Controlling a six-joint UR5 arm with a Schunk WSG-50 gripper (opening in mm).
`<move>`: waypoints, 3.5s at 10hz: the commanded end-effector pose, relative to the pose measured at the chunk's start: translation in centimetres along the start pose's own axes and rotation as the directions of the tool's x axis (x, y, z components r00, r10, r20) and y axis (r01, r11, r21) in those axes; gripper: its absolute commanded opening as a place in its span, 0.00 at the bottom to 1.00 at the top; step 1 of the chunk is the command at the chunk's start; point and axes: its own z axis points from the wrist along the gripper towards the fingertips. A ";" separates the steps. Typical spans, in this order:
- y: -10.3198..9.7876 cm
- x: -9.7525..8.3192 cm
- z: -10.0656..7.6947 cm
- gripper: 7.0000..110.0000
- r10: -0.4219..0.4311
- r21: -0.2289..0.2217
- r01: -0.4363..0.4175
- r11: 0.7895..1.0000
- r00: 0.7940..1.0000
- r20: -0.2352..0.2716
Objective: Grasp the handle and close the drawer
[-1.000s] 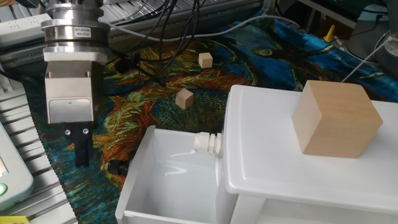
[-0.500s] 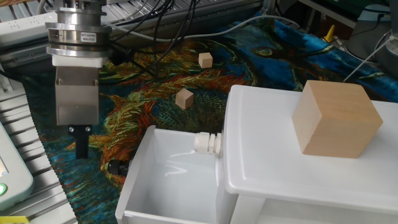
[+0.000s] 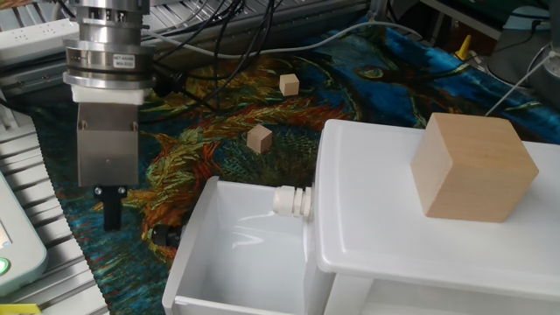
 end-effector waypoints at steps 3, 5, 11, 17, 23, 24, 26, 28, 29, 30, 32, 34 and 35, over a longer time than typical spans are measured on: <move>-0.8 0.4 -0.7 0.36 -0.001 0.049 0.002 0.999 1.000 -0.011; -0.5 0.6 -0.7 0.36 0.024 0.047 -0.024 0.999 1.000 -0.012; 5.3 3.6 -2.2 0.15 0.153 -0.146 -0.173 0.974 0.979 -0.137; 4.1 2.6 -1.6 0.36 0.175 -0.121 -0.186 0.975 0.980 -0.097; 7.3 2.0 -2.2 0.36 0.344 -0.230 -0.369 0.901 0.928 -0.143; 7.7 2.1 -2.3 0.36 0.375 -0.237 -0.405 0.883 0.913 -0.162; 7.6 2.4 -2.3 0.36 0.396 -0.226 -0.429 0.875 0.901 -0.175; 7.4 2.4 -2.3 0.36 0.401 -0.218 -0.431 0.875 0.900 -0.171; 7.4 2.3 -2.3 0.36 0.405 -0.218 -0.435 0.874 0.898 -0.169; 7.3 2.3 -2.2 0.36 0.410 -0.215 -0.440 0.872 0.896 -0.168; 6.4 2.1 -2.0 0.36 0.412 -0.186 -0.435 0.881 0.899 -0.148; 3.3 2.3 -1.5 0.36 0.387 -0.074 -0.394 0.916 0.917 -0.098; 3.4 2.6 -1.5 0.36 0.380 -0.076 -0.389 0.918 0.918 -0.108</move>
